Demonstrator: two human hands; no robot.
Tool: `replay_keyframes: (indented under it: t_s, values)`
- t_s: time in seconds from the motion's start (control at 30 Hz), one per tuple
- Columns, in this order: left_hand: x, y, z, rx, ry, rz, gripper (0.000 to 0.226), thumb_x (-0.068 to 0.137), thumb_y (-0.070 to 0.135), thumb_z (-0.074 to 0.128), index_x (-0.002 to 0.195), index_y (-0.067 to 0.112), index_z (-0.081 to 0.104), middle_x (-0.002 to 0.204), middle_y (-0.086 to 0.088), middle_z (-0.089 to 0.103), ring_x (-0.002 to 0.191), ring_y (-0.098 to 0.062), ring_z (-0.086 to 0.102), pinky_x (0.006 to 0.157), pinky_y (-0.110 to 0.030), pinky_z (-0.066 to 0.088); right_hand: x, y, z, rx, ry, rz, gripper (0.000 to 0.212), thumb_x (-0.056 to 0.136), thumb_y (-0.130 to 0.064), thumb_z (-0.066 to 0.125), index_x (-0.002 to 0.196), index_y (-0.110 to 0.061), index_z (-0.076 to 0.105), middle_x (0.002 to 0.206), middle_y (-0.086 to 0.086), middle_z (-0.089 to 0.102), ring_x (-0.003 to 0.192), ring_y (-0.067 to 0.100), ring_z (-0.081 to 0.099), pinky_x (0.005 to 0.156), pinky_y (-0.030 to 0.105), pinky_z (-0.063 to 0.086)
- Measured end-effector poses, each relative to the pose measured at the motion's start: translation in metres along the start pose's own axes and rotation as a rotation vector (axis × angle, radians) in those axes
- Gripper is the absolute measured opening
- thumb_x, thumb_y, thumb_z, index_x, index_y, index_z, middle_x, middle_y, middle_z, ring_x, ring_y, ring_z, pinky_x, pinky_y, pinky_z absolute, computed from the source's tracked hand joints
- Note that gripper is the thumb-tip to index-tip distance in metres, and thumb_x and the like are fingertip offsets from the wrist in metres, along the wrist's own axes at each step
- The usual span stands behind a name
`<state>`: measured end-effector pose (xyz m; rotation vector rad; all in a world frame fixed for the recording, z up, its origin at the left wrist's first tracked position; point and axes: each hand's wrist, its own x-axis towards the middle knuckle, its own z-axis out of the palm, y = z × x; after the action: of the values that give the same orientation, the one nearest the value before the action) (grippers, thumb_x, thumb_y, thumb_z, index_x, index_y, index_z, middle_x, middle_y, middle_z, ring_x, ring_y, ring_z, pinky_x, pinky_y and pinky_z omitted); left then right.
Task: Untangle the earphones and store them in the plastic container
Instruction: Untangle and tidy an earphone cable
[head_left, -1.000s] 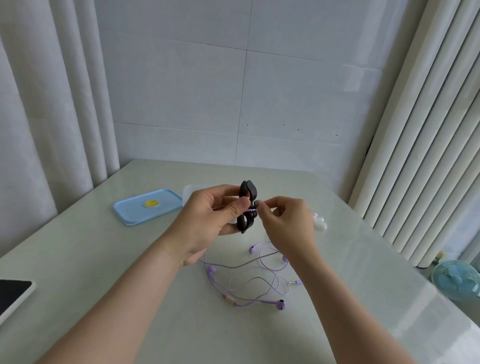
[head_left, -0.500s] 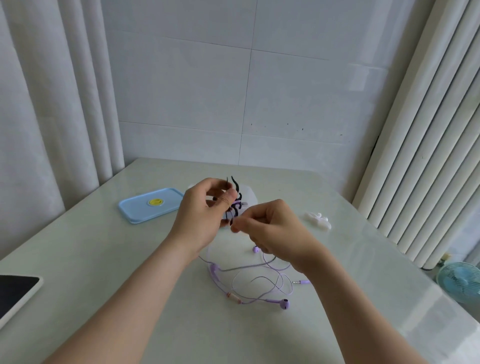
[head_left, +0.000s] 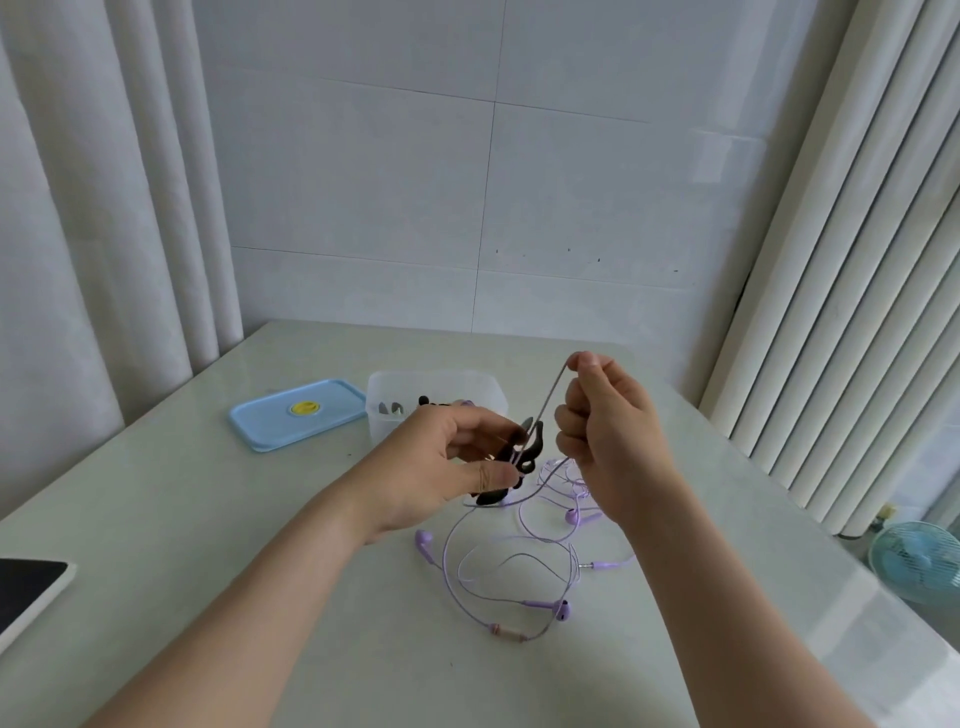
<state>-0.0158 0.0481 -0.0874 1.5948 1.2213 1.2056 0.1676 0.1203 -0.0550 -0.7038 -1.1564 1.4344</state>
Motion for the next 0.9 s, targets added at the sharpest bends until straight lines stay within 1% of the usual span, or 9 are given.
replay_keyframes:
  t_s: [0.17, 0.3, 0.4, 0.5, 0.6, 0.67, 0.77, 0.83, 0.9]
  values:
    - [-0.001, 0.005, 0.003, -0.001, -0.04, 0.015, 0.04, 0.092, 0.006, 0.078, 0.13, 0.018, 0.072, 0.113, -0.004, 0.08, 0.111, -0.017, 0.075, 0.098, -0.03, 0.059, 0.006, 0.011, -0.004, -0.189, 0.121, 0.008, 0.017, 0.11, -0.021, 0.048, 0.102, -0.013, 0.06, 0.06, -0.002, 0.034, 0.046, 0.013, 0.025, 0.04, 0.023, 0.024]
    - [-0.002, 0.01, 0.002, -0.163, 0.015, 0.045, 0.032, 0.095, 0.001, 0.073, 0.126, 0.012, 0.073, 0.115, -0.008, 0.079, 0.107, -0.023, 0.077, 0.093, -0.04, 0.063, 0.008, 0.019, -0.014, -0.621, 0.219, 0.076, 0.018, 0.097, -0.017, 0.059, 0.096, -0.007, 0.073, 0.054, 0.001, 0.037, 0.047, 0.019, 0.031, 0.044, 0.023, 0.029]
    - [0.0, 0.012, 0.001, -0.249, 0.117, 0.053, 0.028, 0.096, 0.007, 0.073, 0.123, 0.011, 0.075, 0.113, -0.011, 0.079, 0.106, -0.025, 0.077, 0.088, -0.043, 0.064, 0.002, 0.016, -0.019, -0.969, 0.113, 0.045, 0.019, 0.088, -0.016, 0.069, 0.087, 0.0, 0.078, 0.052, 0.004, 0.04, 0.051, 0.018, 0.034, 0.041, 0.019, 0.03]
    - [0.003, 0.01, -0.002, -0.183, 0.291, 0.07, 0.025, 0.096, 0.016, 0.075, 0.122, 0.017, 0.075, 0.107, -0.004, 0.081, 0.103, -0.019, 0.077, 0.078, -0.033, 0.064, -0.006, 0.007, -0.011, -1.113, -0.094, 0.077, 0.016, 0.086, -0.016, 0.07, 0.079, -0.009, 0.083, 0.041, -0.005, 0.038, 0.041, 0.011, 0.033, 0.037, 0.013, 0.029]
    - [0.005, 0.003, -0.008, -0.179, 0.454, 0.053, 0.021, 0.096, 0.019, 0.076, 0.117, 0.019, 0.075, 0.104, -0.002, 0.08, 0.097, -0.016, 0.077, 0.077, -0.035, 0.066, -0.019, -0.002, 0.003, -1.11, -0.4, 0.094, 0.015, 0.086, -0.017, 0.072, 0.076, -0.015, 0.083, 0.044, -0.005, 0.031, 0.046, 0.016, 0.026, 0.046, 0.023, 0.029]
    - [0.005, -0.001, -0.012, -0.169, 0.499, 0.015, 0.017, 0.099, 0.02, 0.073, 0.115, 0.017, 0.076, 0.104, -0.006, 0.079, 0.092, -0.018, 0.078, 0.076, -0.038, 0.067, -0.025, -0.005, 0.009, -0.992, -0.544, 0.077, 0.015, 0.088, -0.016, 0.073, 0.078, -0.015, 0.084, 0.051, 0.003, 0.03, 0.051, 0.019, 0.021, 0.047, 0.025, 0.024]
    - [0.003, -0.002, -0.016, -0.13, 0.462, -0.036, 0.016, 0.104, 0.026, 0.066, 0.112, 0.017, 0.078, 0.1, -0.005, 0.081, 0.09, -0.019, 0.079, 0.068, -0.033, 0.065, -0.024, -0.01, 0.007, -0.764, -0.568, 0.086, 0.02, 0.092, -0.009, 0.067, 0.08, -0.011, 0.083, 0.058, 0.007, 0.024, 0.058, 0.027, 0.017, 0.052, 0.03, 0.016]
    - [0.003, 0.001, -0.015, -0.218, 0.442, -0.067, 0.019, 0.104, 0.029, 0.066, 0.113, 0.017, 0.078, 0.101, -0.002, 0.082, 0.091, -0.017, 0.079, 0.064, -0.03, 0.059, -0.022, -0.012, 0.003, -0.688, -0.582, 0.116, 0.022, 0.094, -0.005, 0.063, 0.082, -0.007, 0.082, 0.057, 0.004, 0.022, 0.055, 0.023, 0.018, 0.051, 0.028, 0.017]
    - [0.004, 0.004, -0.013, -0.352, 0.437, -0.097, 0.021, 0.104, 0.029, 0.066, 0.113, 0.015, 0.078, 0.103, -0.003, 0.082, 0.094, -0.018, 0.079, 0.067, -0.03, 0.058, -0.023, -0.012, 0.003, -0.687, -0.632, 0.136, 0.023, 0.096, -0.004, 0.063, 0.084, -0.006, 0.082, 0.057, 0.003, 0.021, 0.053, 0.021, 0.018, 0.051, 0.026, 0.018]
